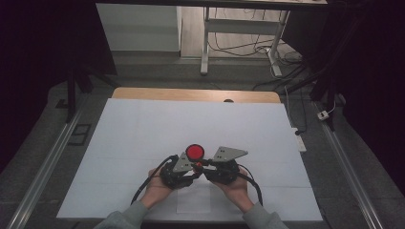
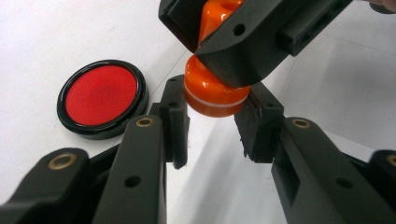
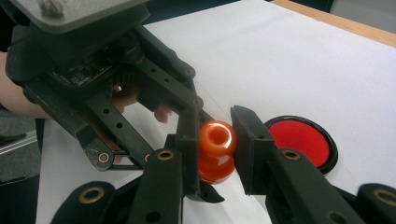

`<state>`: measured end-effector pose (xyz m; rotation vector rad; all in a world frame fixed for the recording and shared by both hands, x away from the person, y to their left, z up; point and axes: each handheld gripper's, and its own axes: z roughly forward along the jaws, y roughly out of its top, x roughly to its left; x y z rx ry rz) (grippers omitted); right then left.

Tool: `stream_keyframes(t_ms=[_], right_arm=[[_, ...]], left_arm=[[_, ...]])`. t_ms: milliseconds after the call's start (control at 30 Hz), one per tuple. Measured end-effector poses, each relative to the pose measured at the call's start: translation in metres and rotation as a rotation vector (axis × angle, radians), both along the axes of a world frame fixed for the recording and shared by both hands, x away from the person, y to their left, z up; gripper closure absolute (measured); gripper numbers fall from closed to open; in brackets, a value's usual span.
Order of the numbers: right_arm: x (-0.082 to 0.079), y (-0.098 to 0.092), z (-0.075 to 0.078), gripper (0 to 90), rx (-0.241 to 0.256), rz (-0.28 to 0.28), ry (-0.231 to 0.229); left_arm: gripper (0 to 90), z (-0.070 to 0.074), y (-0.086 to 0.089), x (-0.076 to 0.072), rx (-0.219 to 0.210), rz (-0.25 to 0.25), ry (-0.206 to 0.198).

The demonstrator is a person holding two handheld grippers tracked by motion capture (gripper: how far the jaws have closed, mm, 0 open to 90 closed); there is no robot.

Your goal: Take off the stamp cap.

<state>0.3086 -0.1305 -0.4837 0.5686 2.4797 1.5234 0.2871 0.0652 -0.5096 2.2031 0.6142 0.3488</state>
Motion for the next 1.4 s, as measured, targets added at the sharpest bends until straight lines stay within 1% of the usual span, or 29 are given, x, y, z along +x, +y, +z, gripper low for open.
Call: stream_keyframes(t_ms=[67,333,367,400,800,833,1067,1100,1200,1400], right_arm=[[-0.0004,0.0,0.0005,71.9,-0.008,-0.001,-0.002],[0.0,0.0001,0.0004,72.0,0.004,-0.006,0.004],[0.0002,-0.0003,0.0008,72.0,-0.003,-0.003,0.005],[0.0,0.0001,0.0003,72.0,0.003,-0.006,0.006],[0.0,0.0004,-0.0001,72.1,0.005,-0.01,0.011],[0.0002,-0.0001,0.0004,72.1,-0.002,-0.008,0.012],[0.0,0.0003,-0.0003,72.1,0.005,-0.011,0.014],[0.0001,0.0001,0.0,72.1,-0.001,-0.01,0.014],[0.0004,-0.0003,0.0001,72.1,-0.001,-0.007,0.014],[0.0004,0.0001,-0.0005,72.2,0.0,-0.011,0.018]], left_arm=[[65.0,0.0001,-0.0001,-0.0002,0.001,0.001,-0.001],[65.0,0.0001,0.0,-0.0003,0.0,0.001,-0.002],[65.0,-0.0001,-0.0001,-0.0003,0.0,0.001,0.0],[65.0,-0.0003,-0.0003,-0.0003,0.001,0.002,0.001],[65.1,-0.0005,0.0002,-0.0001,-0.004,0.001,0.006],[65.1,-0.0007,0.0002,0.0001,-0.004,0.001,0.008],[65.1,-0.0011,0.0002,0.0001,-0.005,0.001,0.011],[65.1,-0.0008,0.0005,0.0002,0.0,-0.002,0.01],[65.1,-0.0009,0.0002,0.0,-0.005,0.001,0.007],[65.2,-0.0014,0.0001,0.0001,0.003,-0.002,0.008]])
